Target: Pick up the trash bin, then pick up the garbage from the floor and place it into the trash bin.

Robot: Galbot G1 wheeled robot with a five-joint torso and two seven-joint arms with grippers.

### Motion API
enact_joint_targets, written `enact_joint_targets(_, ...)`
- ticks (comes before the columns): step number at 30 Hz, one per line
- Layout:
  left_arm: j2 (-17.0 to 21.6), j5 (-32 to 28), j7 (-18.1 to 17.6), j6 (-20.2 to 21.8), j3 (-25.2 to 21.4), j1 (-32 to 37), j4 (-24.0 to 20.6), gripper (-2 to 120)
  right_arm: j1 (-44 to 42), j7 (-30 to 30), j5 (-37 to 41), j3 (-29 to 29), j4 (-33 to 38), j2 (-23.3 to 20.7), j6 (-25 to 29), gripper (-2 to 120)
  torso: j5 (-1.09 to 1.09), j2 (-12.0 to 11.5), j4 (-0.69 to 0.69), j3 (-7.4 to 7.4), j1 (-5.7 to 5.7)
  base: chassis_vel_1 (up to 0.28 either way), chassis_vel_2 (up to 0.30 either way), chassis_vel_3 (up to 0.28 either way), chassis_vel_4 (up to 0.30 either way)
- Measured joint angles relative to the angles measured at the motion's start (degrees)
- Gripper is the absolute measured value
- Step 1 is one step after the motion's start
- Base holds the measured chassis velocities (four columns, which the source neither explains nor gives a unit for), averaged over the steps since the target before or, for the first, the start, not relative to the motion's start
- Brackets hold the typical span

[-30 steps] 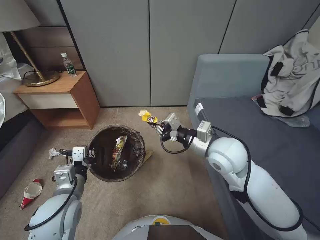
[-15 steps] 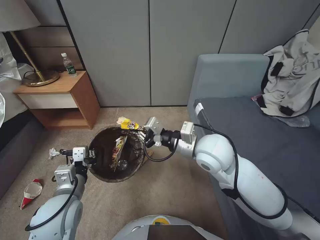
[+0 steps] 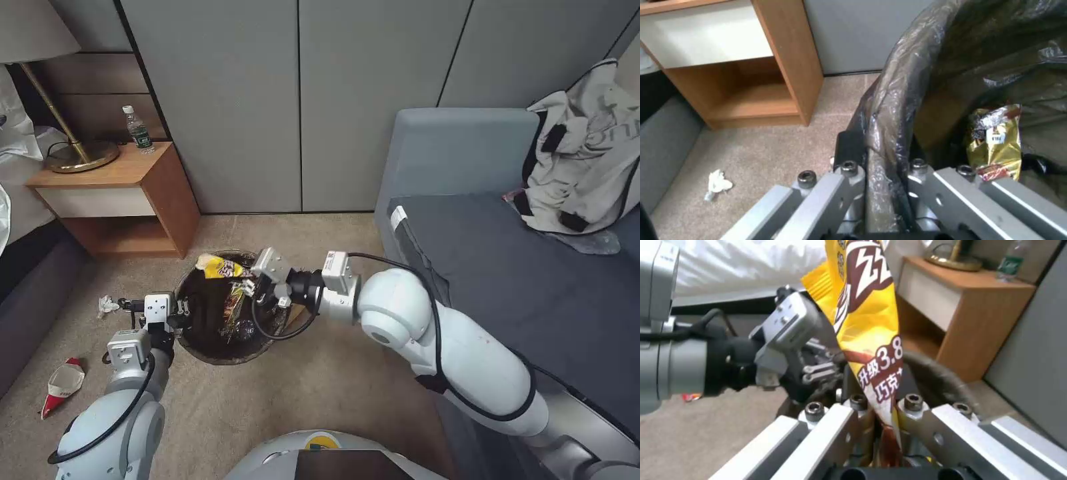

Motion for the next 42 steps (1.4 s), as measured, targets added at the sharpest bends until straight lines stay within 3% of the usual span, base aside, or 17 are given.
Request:
enact_joint_targets(17,0.15,0.05,-0.02,0.02,0.17,0.07,-0.26,4,-0.24,0.12,-2.68,-5.26,-4.24,3.26,-0.18,-1,0.00,0.00,0.00,0.00,0.00,0.000,0.000,0.000,0.000)
enact_joint_targets(20,0.16,0.01,-0.02,0.02,0.07,0.07,-0.26,4,-0.22,0.16,-3.18,-5.56,-4.67,3.47,-0.18,5,0.00,0.00,0.00,0.00,0.00,0.000,0.000,0.000,0.000)
enact_joint_targets(24,0.22,-0.13,-0.01,0.06,0.00,-0.02,-0.27,4,-0.22,0.69,-3.60,-5.79,-4.87,3.60,-0.17,26,0.00,0.00,0.00,0.00,0.00,0.000,0.000,0.000,0.000)
enact_joint_targets(34,0.34,-0.39,0.05,0.09,-0.09,-0.21,-0.23,4,0.08,1.52,-3.46,-5.54,-4.56,3.65,-0.21,57,0.01,0.00,0.00,0.00,0.00,0.000,0.000,0.000,0.000)
enact_joint_targets(42,0.43,-0.60,0.08,0.14,-0.21,-0.39,-0.08,4,0.92,2.43,-2.33,-4.53,-4.20,3.95,-0.27,89,0.01,0.00,0.00,0.00,0.00,0.000,0.000,0.000,0.000)
